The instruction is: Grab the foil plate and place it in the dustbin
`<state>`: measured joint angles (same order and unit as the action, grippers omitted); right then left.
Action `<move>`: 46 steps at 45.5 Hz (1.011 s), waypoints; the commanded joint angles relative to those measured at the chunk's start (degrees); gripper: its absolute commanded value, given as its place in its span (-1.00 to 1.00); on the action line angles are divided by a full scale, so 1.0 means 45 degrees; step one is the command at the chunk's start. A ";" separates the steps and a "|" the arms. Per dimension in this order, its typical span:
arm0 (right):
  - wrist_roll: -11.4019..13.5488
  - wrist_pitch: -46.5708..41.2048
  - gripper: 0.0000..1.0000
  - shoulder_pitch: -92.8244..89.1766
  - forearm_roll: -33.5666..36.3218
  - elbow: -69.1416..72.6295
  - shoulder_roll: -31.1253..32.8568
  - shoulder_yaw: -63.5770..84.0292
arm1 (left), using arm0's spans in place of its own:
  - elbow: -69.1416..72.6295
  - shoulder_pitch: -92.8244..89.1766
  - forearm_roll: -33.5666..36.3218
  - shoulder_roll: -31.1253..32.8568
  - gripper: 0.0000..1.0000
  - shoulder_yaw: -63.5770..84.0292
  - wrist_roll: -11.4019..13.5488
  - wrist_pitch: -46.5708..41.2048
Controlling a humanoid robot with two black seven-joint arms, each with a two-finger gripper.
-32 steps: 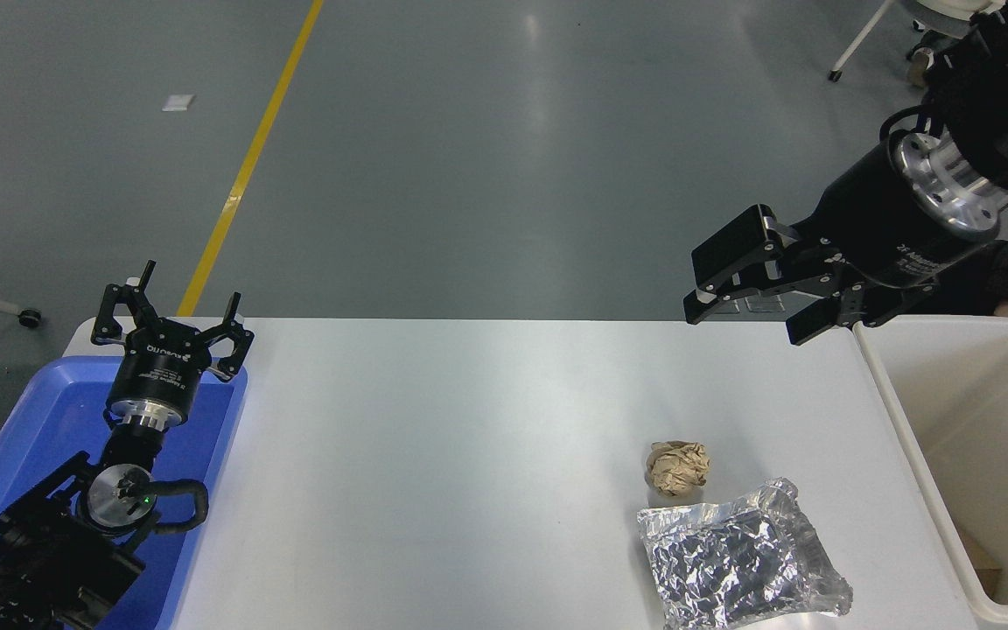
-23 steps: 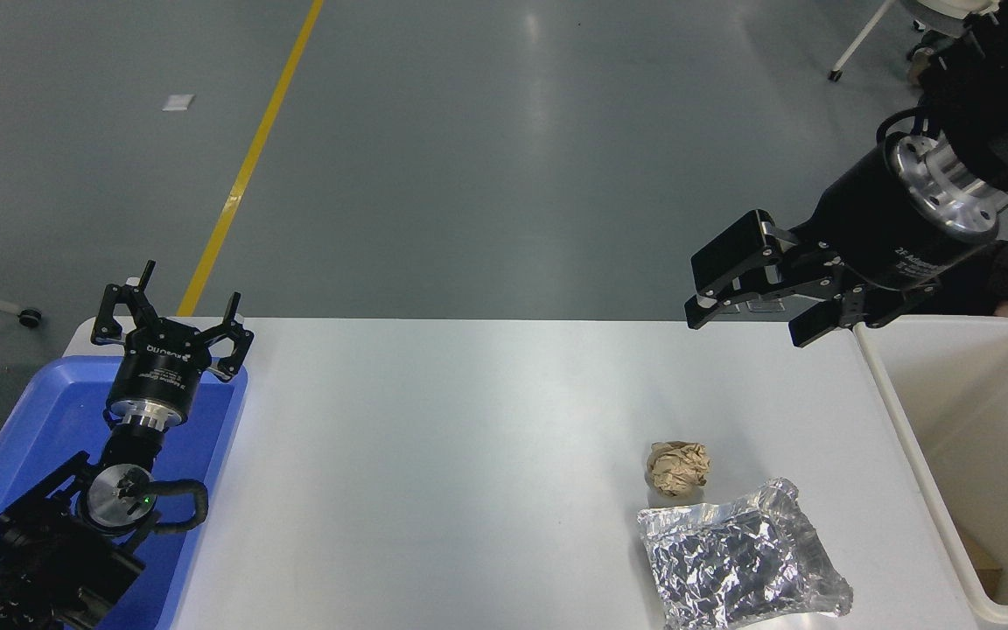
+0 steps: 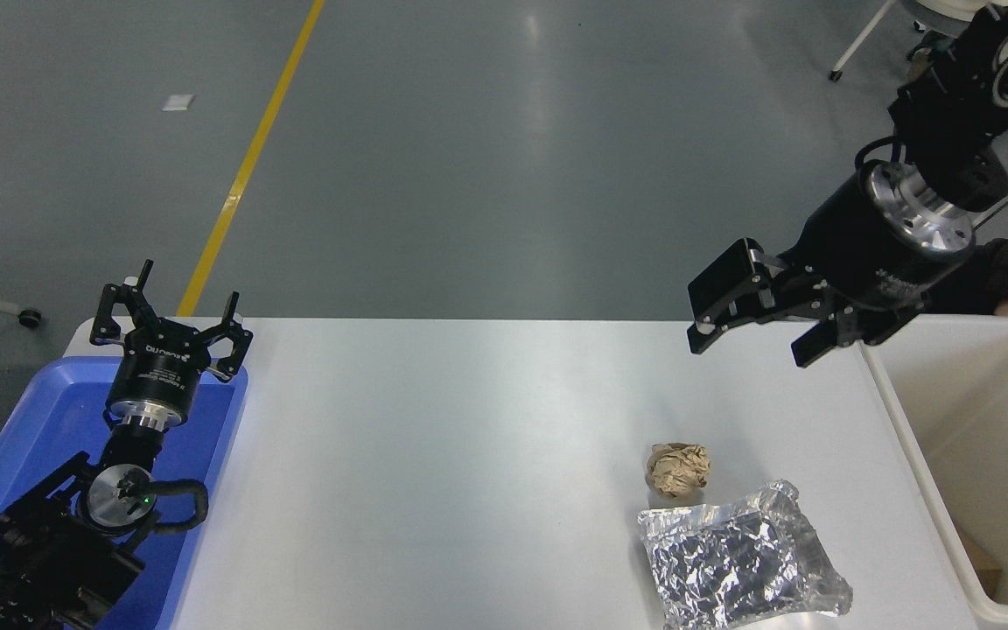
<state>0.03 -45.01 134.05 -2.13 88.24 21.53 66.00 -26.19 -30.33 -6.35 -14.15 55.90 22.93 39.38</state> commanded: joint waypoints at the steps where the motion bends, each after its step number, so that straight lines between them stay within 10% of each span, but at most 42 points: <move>1: 0.0013 0.0001 1.00 -0.1526 -0.1301 -0.0370 0.1131 -0.0155 | 0.0000 0.0002 0.0005 -0.0001 1.00 0.0001 0.0003 0.0000; 22: -0.0084 0.0860 1.00 -0.8457 -0.7337 -0.1287 0.5839 -0.4098 | 0.0000 0.0002 0.0005 -0.0001 1.00 0.0001 0.0003 0.0000; 46: -0.0162 0.4277 1.00 -1.5999 -1.0717 -0.4705 0.4494 -0.8710 | 0.0000 -0.0018 0.0005 -0.0001 1.00 0.0001 0.0003 0.0000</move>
<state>-0.65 -32.92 74.46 -43.44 74.08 45.06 33.73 -26.19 -30.33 -6.32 -14.15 55.90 22.94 39.38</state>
